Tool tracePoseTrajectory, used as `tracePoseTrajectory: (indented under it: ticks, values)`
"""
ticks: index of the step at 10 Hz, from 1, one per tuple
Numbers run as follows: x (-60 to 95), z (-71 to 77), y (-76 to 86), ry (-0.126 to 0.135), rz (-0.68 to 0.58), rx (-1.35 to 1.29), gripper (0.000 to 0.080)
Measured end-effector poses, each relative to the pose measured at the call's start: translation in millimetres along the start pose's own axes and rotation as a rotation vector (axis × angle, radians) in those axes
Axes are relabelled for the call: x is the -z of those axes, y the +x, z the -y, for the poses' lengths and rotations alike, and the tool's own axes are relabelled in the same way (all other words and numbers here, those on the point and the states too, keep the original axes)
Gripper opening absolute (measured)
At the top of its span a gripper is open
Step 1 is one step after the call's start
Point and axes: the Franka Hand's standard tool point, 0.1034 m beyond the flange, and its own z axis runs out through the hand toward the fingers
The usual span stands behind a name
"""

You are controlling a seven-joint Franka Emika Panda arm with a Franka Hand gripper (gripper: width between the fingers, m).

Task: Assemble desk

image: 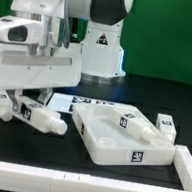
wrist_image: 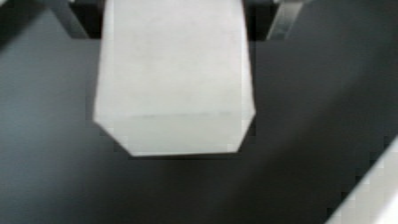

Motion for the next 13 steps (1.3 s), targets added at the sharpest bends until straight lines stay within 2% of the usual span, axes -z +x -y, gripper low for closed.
tracePoseTrajectory:
  ticks: [1,3,4,5,7,8,11,12,13]
  values:
    - [-0.5,-7.4,0.7,-0.001,-0.002,0.02,0.0284]
    - [-1.7,-6.0,0.9,0.001,-0.001,0.019,0.0284]
    - [0.7,-5.1,-3.0,-0.007,-0.005,-0.033,0.0284]
    - [7.9,4.6,-17.6,-0.02,-0.006,-0.13,0.0284]
    - [19.9,39.3,-47.2,-0.035,-0.003,-0.279,0.0285]
    - [17.6,42.9,-51.5,-0.028,0.003,-0.318,0.0285]
    - [16.2,42.7,-51.1,-0.025,0.005,-0.309,0.0285]
    - [13.6,48.0,-56.4,-0.018,0.009,-0.362,0.0285]
    - [5.3,66.5,-77.5,-0.003,0.027,-0.401,0.0285]
